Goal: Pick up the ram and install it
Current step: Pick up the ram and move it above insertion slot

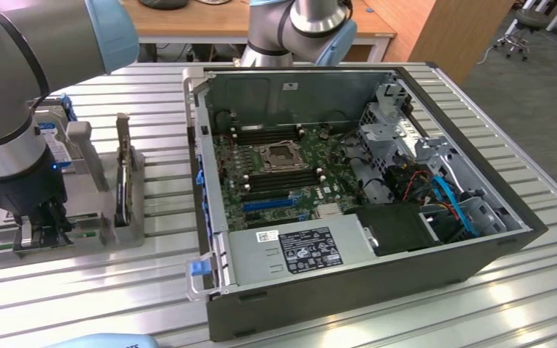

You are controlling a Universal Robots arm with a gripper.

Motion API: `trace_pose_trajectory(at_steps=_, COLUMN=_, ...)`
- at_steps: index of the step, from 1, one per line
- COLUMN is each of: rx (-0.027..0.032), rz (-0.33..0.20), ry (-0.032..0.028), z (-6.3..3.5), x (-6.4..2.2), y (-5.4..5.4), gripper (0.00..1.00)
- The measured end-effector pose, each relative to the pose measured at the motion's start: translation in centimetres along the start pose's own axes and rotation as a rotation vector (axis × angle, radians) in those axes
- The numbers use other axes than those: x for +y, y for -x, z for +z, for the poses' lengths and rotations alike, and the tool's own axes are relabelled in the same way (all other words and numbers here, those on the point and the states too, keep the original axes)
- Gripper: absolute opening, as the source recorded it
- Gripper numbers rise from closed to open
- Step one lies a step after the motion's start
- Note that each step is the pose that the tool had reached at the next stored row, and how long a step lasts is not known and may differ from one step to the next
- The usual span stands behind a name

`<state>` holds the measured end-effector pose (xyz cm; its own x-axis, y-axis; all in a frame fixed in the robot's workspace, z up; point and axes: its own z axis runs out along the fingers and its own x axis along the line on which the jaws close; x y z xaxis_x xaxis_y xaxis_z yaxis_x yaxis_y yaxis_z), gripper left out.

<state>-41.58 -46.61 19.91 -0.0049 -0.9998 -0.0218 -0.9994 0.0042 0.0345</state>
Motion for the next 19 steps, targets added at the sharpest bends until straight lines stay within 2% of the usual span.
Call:
trace_pose_trajectory(at_steps=3, rx=0.0000, rz=0.000, ry=-0.0001, z=0.00, x=0.00, y=0.00, gripper=0.28)
trace_pose_trajectory(at_steps=4, rx=0.0000, rz=0.000, ry=0.0000, z=0.00, x=0.00, y=0.00, gripper=0.21)
trace_pose_trajectory(at_steps=13, rx=0.0000, rz=0.000, ry=0.0000, z=0.00, x=0.00, y=0.00, gripper=0.21)
trace_pose_trajectory(at_steps=15, rx=0.0000, rz=0.000, ry=0.0000, z=0.00, x=0.00, y=0.00, gripper=0.20)
trace_pose_trajectory(at_steps=16, rx=0.0000, rz=0.000, ry=0.0000, z=0.00, x=0.00, y=0.00, gripper=0.13)
trace_pose_trajectory(at_steps=19, rx=0.0000, rz=0.000, ry=0.0000, z=0.00, x=0.00, y=0.00, gripper=0.12)
